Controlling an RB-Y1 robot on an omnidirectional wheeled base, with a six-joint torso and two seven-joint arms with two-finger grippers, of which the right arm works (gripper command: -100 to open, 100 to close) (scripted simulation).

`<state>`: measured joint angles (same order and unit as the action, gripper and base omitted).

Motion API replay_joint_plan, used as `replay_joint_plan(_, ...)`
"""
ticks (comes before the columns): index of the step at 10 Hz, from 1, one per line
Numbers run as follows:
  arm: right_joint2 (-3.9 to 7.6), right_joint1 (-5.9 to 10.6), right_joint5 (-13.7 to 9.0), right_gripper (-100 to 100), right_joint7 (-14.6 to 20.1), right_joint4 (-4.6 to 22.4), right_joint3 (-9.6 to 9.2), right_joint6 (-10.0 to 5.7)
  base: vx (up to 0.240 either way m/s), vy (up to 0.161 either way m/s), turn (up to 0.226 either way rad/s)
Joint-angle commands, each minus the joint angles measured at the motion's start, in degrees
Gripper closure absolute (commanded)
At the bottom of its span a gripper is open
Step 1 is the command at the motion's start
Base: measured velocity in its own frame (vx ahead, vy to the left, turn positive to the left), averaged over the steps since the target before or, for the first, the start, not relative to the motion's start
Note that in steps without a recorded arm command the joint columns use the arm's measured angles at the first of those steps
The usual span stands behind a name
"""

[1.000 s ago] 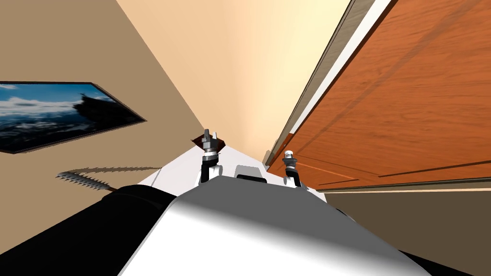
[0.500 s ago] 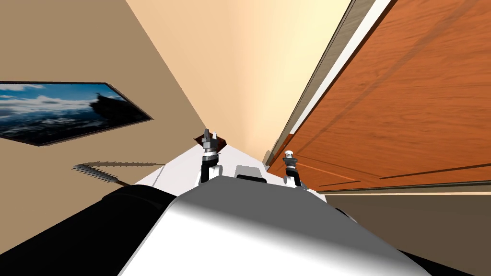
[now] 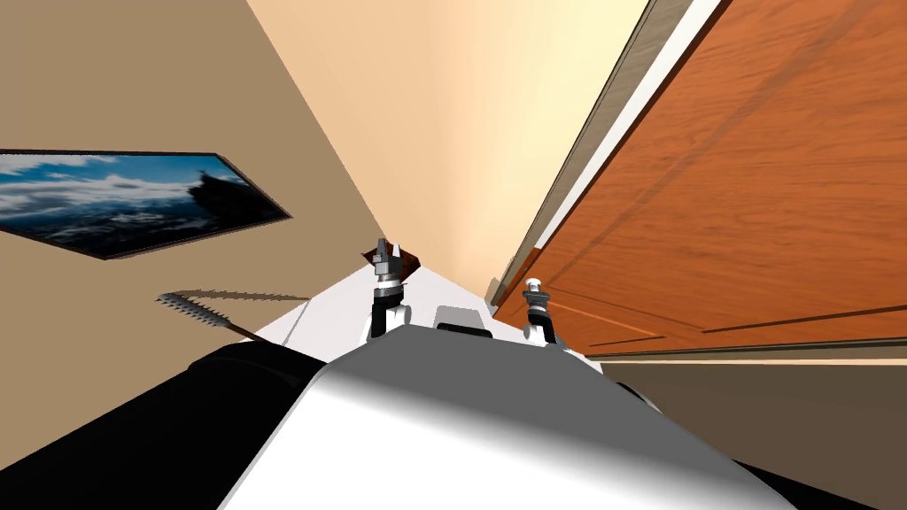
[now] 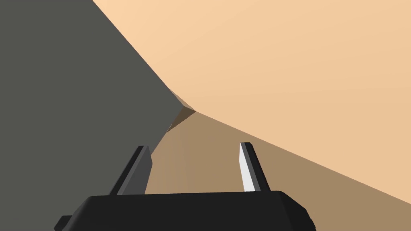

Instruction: Pull the door open

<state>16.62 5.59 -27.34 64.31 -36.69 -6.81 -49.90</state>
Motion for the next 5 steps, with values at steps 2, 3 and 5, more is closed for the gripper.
replay_joint_plan(2, -0.54, -0.76, -1.34, 100, 4.57, 0.04, -0.81, 0.87, -0.055, -0.036, 0.072)
replay_joint_plan(3, -0.54, -0.76, -1.34, 100, 4.57, 0.04, -0.81, 0.87, -0.035, -0.024, 0.033)
replay_joint_plan(5, -0.52, -0.70, -2.27, 100, 7.32, 0.03, -1.07, 0.99, -0.037, -0.011, 0.048)
